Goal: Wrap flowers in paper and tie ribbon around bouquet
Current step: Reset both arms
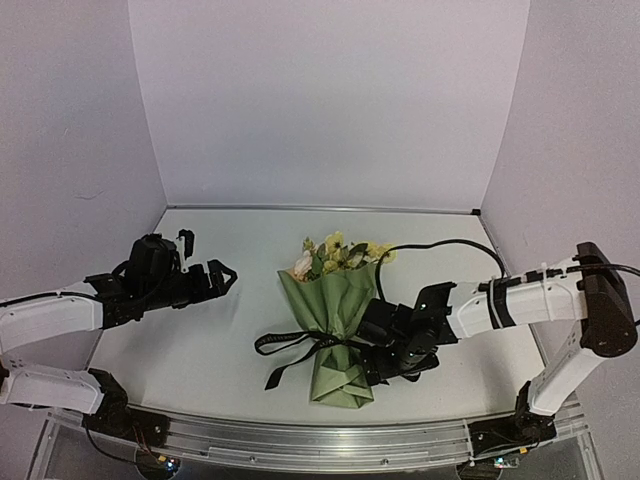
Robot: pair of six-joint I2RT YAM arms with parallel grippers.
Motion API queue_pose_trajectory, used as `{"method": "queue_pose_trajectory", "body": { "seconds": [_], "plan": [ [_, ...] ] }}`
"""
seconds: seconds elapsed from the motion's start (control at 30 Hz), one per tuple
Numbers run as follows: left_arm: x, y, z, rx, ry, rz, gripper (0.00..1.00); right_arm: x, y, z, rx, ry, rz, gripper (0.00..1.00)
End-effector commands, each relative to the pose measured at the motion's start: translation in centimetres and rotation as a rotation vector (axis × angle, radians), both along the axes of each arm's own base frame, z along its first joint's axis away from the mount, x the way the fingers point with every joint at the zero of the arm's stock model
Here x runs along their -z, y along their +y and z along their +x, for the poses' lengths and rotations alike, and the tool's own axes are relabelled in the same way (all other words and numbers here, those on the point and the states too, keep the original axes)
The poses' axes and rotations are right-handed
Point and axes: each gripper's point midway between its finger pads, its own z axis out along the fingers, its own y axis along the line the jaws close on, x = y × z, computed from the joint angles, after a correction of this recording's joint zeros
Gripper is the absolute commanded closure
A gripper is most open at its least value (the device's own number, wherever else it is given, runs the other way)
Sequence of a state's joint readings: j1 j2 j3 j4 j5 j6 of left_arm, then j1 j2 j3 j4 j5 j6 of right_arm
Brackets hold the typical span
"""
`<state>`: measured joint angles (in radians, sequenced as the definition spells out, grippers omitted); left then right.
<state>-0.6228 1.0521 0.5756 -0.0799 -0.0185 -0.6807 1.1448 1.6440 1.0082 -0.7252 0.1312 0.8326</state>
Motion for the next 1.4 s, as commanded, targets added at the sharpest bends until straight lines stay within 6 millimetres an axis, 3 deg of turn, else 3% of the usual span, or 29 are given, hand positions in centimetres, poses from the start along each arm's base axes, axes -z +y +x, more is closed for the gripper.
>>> {"method": "queue_pose_trajectory", "body": {
  "seconds": [0.0, 0.17, 0.37, 0.57, 0.73, 0.87, 1.1, 1.37],
  "plan": [
    [-2.7, -0.6, 0.3, 0.016, -0.05, -0.032, 0.0, -0.8, 2.0, 0.3, -0.004, 0.002, 0.034, 0.02],
    [-3.2, -1.4, 0.1, 0.059, -0.057, -0.049, 0.0, -2.5, 0.0, 0.7, -0.015, -0.066, 0.013, 0.02],
    [-5.6, -4.0, -0.3, 0.169, -0.122, -0.057, 0.0, -7.4, -2.5, 1.1, -0.073, -0.17, -0.004, 0.02],
    [-8.2, -5.6, 0.3, 0.206, -0.179, -0.031, 0.0, -11.8, -6.5, 2.9, -0.069, -0.304, -0.009, 0.02],
    [-11.0, -4.4, 1.1, 0.132, -0.228, -0.011, 0.0, -13.8, -10.2, 4.1, 0.018, -0.361, 0.039, 0.02],
    [-13.3, -2.7, 1.6, 0.041, -0.273, 0.002, 0.0, -15.5, -11.8, 4.4, 0.014, -0.437, 0.034, 0.02],
    [-15.1, -0.3, 2.4, -0.074, -0.303, 0.077, 0.0, -15.7, -12.6, 4.3, 0.006, -0.463, 0.022, 0.02],
    [-15.4, -0.6, 2.7, -0.07, -0.313, 0.08, 0.0, -15.2, -12.8, 4.3, 0.012, -0.457, 0.01, 0.02]
  ]
}}
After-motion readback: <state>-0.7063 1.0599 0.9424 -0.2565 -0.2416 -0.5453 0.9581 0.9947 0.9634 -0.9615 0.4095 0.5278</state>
